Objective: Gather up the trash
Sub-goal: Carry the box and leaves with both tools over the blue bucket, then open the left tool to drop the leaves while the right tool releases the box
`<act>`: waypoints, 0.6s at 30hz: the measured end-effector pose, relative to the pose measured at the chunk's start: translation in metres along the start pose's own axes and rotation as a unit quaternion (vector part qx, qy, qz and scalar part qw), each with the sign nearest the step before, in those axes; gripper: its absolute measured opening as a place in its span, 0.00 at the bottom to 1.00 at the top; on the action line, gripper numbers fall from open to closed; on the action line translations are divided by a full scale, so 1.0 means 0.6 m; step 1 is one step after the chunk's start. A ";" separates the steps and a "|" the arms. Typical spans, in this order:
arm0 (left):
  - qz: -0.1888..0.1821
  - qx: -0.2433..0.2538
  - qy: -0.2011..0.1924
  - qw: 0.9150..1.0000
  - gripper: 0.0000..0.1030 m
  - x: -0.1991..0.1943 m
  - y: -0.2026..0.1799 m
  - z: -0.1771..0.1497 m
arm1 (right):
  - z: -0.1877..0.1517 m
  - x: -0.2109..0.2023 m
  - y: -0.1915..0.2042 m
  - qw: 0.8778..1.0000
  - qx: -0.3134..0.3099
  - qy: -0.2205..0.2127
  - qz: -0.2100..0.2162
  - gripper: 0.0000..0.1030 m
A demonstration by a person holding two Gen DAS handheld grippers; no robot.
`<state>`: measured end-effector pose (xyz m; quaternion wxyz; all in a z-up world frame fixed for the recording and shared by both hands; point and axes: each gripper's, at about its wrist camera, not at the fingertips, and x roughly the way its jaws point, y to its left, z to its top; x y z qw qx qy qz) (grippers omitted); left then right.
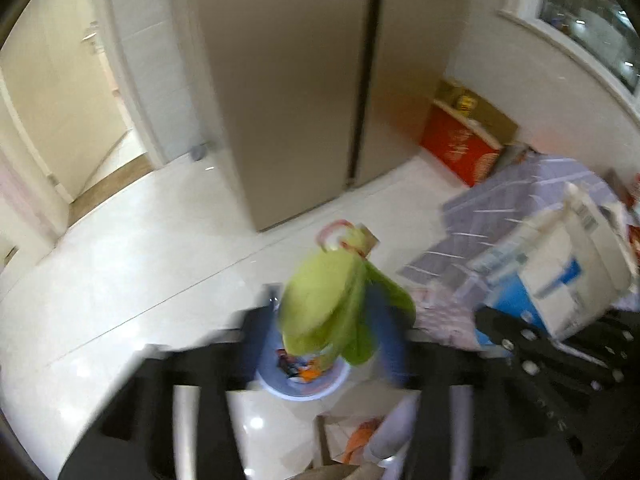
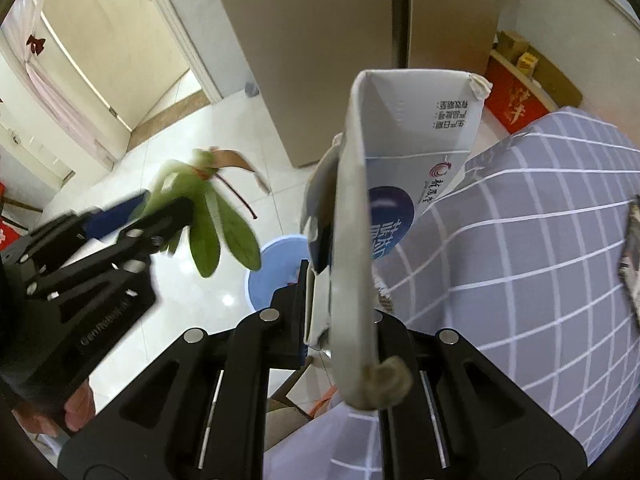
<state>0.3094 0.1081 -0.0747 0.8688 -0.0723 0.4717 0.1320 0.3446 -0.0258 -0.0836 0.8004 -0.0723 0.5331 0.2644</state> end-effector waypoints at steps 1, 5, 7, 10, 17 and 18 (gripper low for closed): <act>0.004 -0.002 0.004 1.000 0.55 0.009 0.008 -0.002 | 0.000 0.008 0.002 1.000 0.000 0.007 0.000 0.10; 0.005 -0.022 0.025 0.999 0.55 0.029 0.040 -0.016 | -0.001 0.030 0.021 1.000 -0.007 0.023 -0.005 0.10; 0.013 -0.030 0.032 0.999 0.55 0.037 0.057 -0.025 | -0.002 0.042 0.031 0.999 -0.010 0.031 -0.004 0.10; 0.023 -0.041 0.040 0.998 0.55 0.042 0.084 -0.039 | -0.002 0.062 0.049 0.999 -0.018 0.046 -0.001 0.10; 0.050 -0.071 0.048 0.995 0.55 0.029 0.150 -0.073 | 0.004 0.104 0.102 0.997 -0.041 0.070 0.019 0.13; 0.053 -0.074 0.048 0.995 0.55 0.028 0.158 -0.076 | 0.008 0.107 0.108 0.997 -0.039 0.068 0.025 0.18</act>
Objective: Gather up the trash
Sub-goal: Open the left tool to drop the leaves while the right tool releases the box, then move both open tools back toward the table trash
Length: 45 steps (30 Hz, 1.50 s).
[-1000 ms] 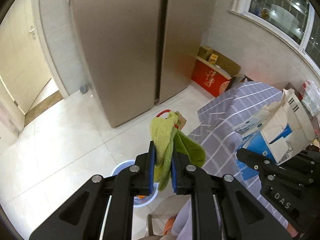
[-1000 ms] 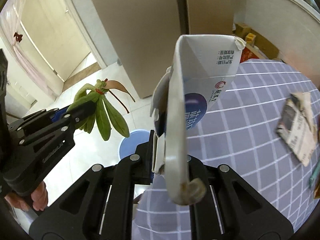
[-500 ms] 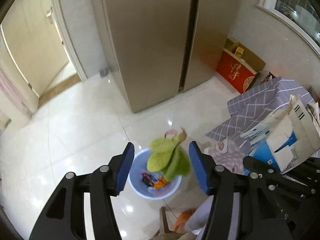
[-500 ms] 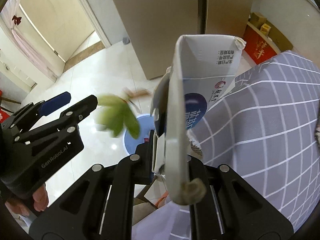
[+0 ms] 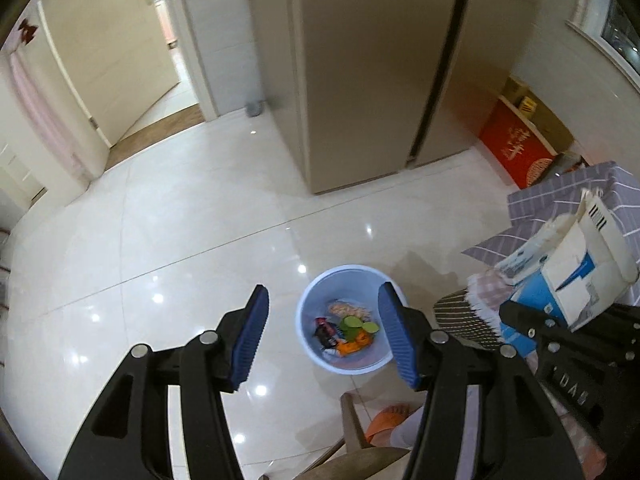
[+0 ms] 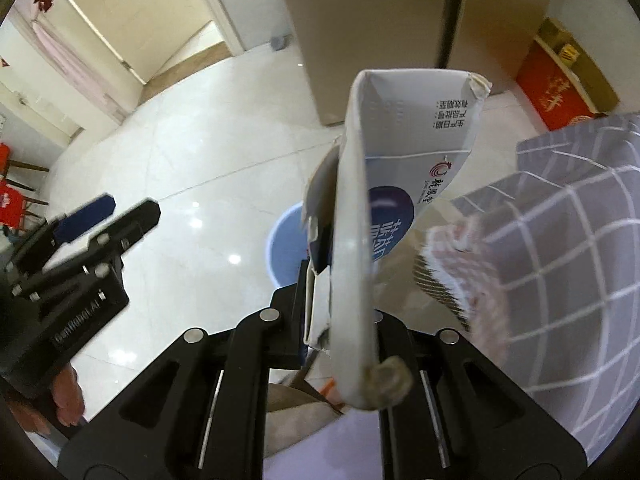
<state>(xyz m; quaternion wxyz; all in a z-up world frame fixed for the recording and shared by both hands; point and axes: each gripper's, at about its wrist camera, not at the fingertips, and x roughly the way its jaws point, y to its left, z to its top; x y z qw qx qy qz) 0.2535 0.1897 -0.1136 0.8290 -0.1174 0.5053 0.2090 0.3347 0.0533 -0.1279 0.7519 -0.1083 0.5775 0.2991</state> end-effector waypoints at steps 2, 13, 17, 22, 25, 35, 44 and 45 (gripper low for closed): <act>0.002 -0.005 0.001 1.000 0.55 -0.002 0.014 -0.005 | 0.009 -0.001 0.006 1.000 0.000 -0.016 0.010 0.54; 0.016 -0.022 0.014 1.000 0.55 0.007 0.038 -0.016 | -0.004 0.002 0.007 1.000 -0.021 -0.021 -0.010 0.63; 0.015 -0.015 0.012 1.000 0.55 0.003 0.027 -0.019 | -0.021 -0.004 0.004 0.999 -0.022 -0.020 -0.014 0.63; 0.019 -0.006 -0.008 1.000 0.55 -0.019 0.005 -0.014 | -0.037 -0.032 0.001 0.999 -0.017 -0.037 -0.012 0.63; 0.009 -0.001 -0.021 1.000 0.55 -0.035 -0.012 -0.012 | -0.045 -0.059 -0.009 0.998 -0.007 -0.058 -0.010 0.63; -0.031 0.053 -0.078 0.995 0.61 -0.108 -0.105 -0.013 | -0.088 -0.170 -0.055 0.990 0.013 -0.139 -0.013 0.70; -0.076 0.112 -0.112 0.984 0.67 -0.163 -0.225 -0.025 | -0.155 -0.255 -0.134 0.977 0.061 -0.197 -0.055 0.79; -0.081 0.120 -0.115 0.983 0.67 -0.168 -0.242 -0.027 | -0.162 -0.263 -0.146 0.976 0.068 -0.201 -0.060 0.80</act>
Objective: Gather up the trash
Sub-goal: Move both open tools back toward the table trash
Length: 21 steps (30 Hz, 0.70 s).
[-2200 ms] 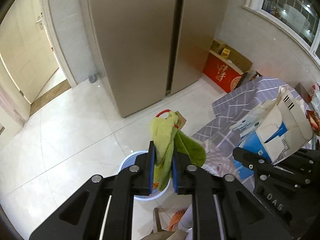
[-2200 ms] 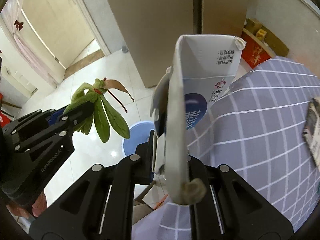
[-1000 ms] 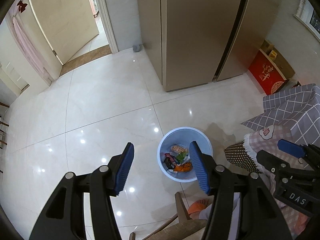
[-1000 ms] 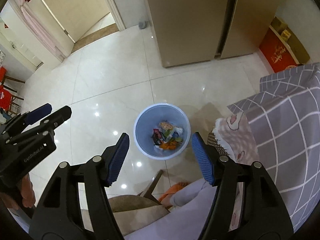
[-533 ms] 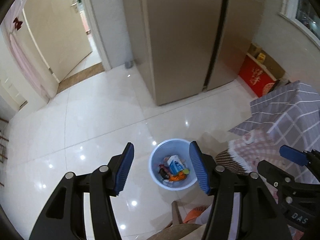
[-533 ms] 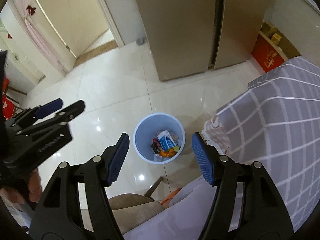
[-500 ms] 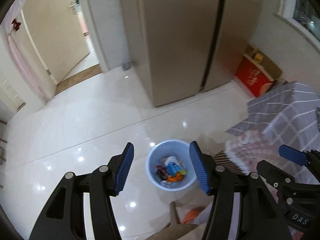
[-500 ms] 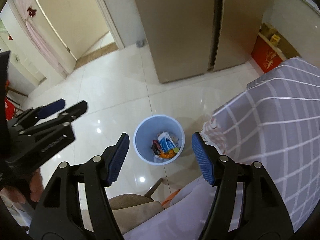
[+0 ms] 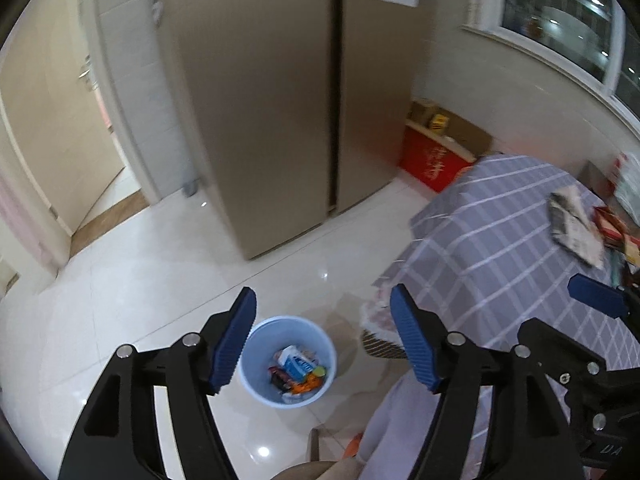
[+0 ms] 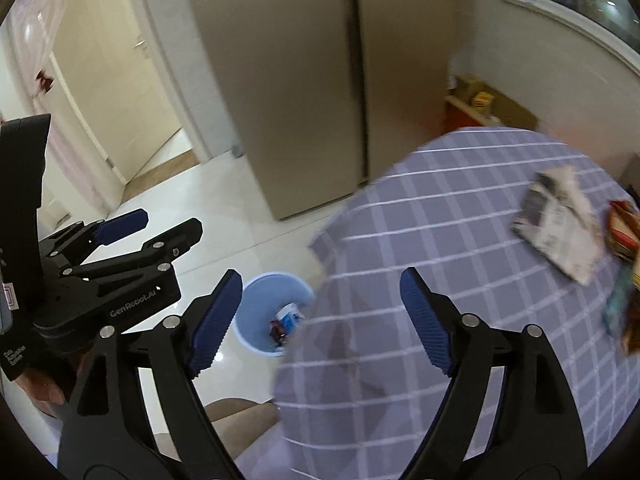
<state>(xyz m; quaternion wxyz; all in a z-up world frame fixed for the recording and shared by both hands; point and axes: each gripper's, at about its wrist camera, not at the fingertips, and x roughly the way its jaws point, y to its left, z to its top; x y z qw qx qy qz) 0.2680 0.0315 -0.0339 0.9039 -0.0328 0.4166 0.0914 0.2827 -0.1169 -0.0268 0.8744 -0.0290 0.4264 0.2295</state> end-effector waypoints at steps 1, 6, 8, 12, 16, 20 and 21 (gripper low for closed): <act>-0.007 0.007 -0.002 1.000 0.69 -0.001 -0.017 0.003 | -0.003 -0.010 -0.018 1.000 0.011 -0.004 -0.006 0.80; -0.042 0.042 -0.007 0.998 0.73 -0.006 -0.093 0.016 | -0.017 -0.050 -0.090 0.998 0.044 -0.021 -0.038 0.83; -0.053 0.055 -0.008 0.997 0.75 -0.007 -0.124 0.021 | -0.026 -0.069 -0.125 0.996 0.059 -0.027 -0.054 0.84; -0.087 0.079 0.001 0.993 0.79 -0.003 -0.190 0.031 | -0.040 -0.101 -0.196 0.991 0.100 -0.033 -0.080 0.86; -0.118 0.102 0.017 0.988 0.82 0.005 -0.248 0.038 | -0.051 -0.130 -0.255 0.985 0.133 -0.041 -0.105 0.87; -0.136 0.118 0.028 0.983 0.83 0.015 -0.300 0.052 | -0.061 -0.159 -0.316 0.977 0.165 -0.050 -0.127 0.89; -0.140 0.125 0.028 0.982 0.85 0.019 -0.318 0.059 | -0.064 -0.165 -0.330 0.974 0.173 -0.051 -0.134 0.89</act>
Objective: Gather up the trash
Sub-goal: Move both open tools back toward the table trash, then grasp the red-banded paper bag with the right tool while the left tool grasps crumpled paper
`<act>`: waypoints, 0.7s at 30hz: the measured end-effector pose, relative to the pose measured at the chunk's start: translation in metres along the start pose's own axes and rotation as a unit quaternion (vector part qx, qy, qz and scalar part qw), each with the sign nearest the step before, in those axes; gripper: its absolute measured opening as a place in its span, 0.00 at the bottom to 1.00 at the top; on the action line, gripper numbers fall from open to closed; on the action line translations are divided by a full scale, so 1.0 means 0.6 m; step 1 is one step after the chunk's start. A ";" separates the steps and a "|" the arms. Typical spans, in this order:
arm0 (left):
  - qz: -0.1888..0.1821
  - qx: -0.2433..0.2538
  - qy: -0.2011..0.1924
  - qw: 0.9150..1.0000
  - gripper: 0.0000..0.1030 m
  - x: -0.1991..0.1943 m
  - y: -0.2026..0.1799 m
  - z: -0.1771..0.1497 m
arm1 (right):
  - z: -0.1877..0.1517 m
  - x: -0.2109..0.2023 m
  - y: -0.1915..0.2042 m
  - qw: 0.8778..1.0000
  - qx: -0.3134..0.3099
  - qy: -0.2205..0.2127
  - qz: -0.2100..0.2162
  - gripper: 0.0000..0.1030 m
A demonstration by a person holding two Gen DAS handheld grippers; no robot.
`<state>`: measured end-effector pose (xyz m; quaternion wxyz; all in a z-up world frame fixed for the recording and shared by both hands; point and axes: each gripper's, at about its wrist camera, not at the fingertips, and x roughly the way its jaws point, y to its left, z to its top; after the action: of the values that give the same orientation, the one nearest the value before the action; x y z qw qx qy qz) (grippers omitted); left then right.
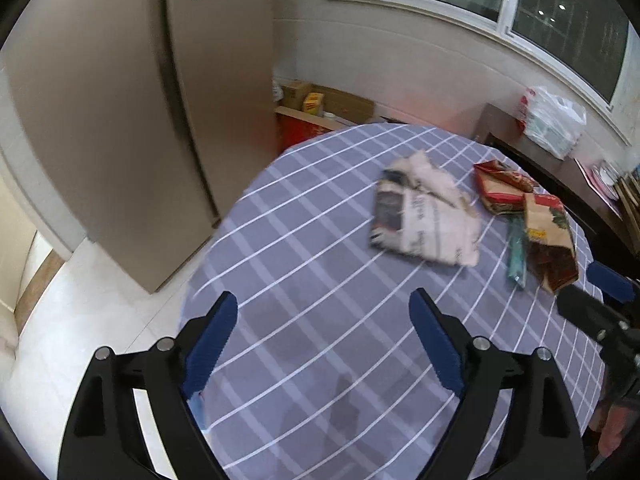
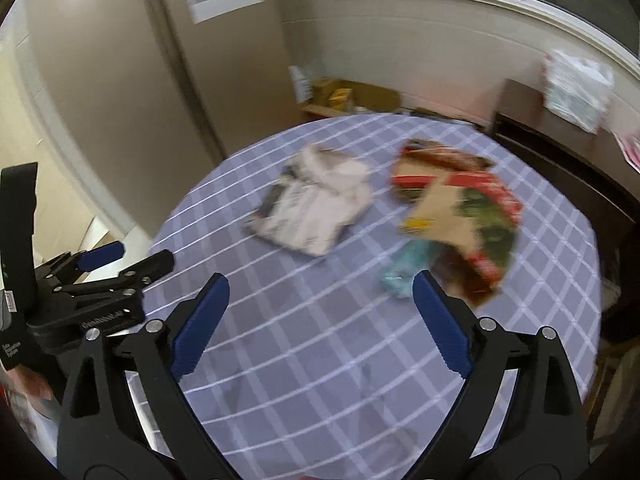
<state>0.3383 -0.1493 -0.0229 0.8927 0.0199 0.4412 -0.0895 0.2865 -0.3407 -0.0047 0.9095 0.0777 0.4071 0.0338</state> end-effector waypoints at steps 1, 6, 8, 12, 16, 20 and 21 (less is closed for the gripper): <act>-0.001 0.005 0.002 1.000 0.86 0.006 -0.011 0.008 | 0.005 -0.001 -0.024 1.000 0.014 -0.001 -0.010 0.89; -0.022 0.017 0.021 0.999 0.88 0.054 -0.054 0.054 | 0.022 -0.005 -0.104 0.997 0.065 0.001 -0.031 0.89; -0.029 0.028 0.032 0.999 0.88 0.081 -0.074 0.076 | 0.035 -0.001 -0.139 0.995 0.089 0.003 -0.036 0.90; -0.035 0.046 0.050 0.997 0.88 0.131 -0.103 0.120 | 0.060 0.024 -0.191 0.991 0.127 0.022 -0.041 0.90; -0.023 0.055 0.075 0.995 0.88 0.192 -0.126 0.161 | 0.075 0.063 -0.219 0.985 0.161 0.053 -0.035 0.90; -0.018 0.034 0.084 0.996 0.88 0.237 -0.123 0.186 | 0.084 0.109 -0.230 0.981 0.172 0.086 -0.028 0.90; -0.019 0.030 0.086 0.996 0.88 0.245 -0.122 0.191 | 0.085 0.119 -0.233 0.980 0.172 0.092 -0.028 0.90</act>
<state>0.5024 -0.2551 -0.0662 0.8487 0.0457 0.5136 -0.1177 0.3719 -0.4756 -0.0477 0.8416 0.2181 0.4910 -0.0556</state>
